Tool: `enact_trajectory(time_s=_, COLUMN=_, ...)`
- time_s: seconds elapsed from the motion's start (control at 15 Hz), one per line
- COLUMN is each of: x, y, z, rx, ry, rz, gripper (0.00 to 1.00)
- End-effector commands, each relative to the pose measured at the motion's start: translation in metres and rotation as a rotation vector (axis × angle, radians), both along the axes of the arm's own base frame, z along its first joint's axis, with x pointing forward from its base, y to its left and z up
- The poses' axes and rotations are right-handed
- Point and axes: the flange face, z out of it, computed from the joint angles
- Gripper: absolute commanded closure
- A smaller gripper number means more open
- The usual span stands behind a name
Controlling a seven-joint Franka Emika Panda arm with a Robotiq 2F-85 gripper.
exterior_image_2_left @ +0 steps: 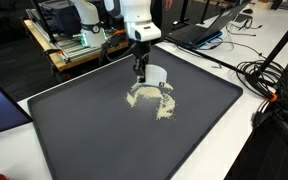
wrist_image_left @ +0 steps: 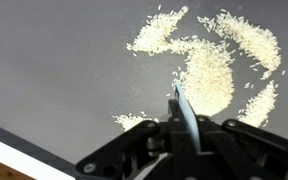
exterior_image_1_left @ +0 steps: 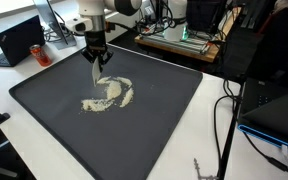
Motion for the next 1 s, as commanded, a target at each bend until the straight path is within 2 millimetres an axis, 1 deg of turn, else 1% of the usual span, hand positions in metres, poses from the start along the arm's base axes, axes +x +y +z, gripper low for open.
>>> enact_trajectory(time_s=0.0, x=-0.019, y=0.033, z=0.037, rx=-0.016, ry=-0.006, rz=0.02, gripper=0.99)
enact_trajectory(time_s=0.27, x=-0.019, y=0.08, z=0.06, rx=-0.03, ry=-0.012, rz=0.07, gripper=0.99)
enact_trajectory(time_s=0.6, x=-0.013, y=0.136, z=0.071, rx=-0.135, ry=-0.009, rz=0.097, gripper=0.99)
enact_trajectory(time_s=0.73, x=-0.008, y=0.156, z=0.076, rx=-0.183, ry=-0.036, rz=0.099, gripper=0.99)
enact_trajectory(time_s=0.8, x=-0.013, y=0.146, z=0.067, rx=-0.132, ry=-0.019, rz=0.11, gripper=0.96)
enact_trajectory(time_s=0.93, x=-0.011, y=0.159, z=0.072, rx=-0.151, ry=-0.033, rz=0.108, gripper=0.96)
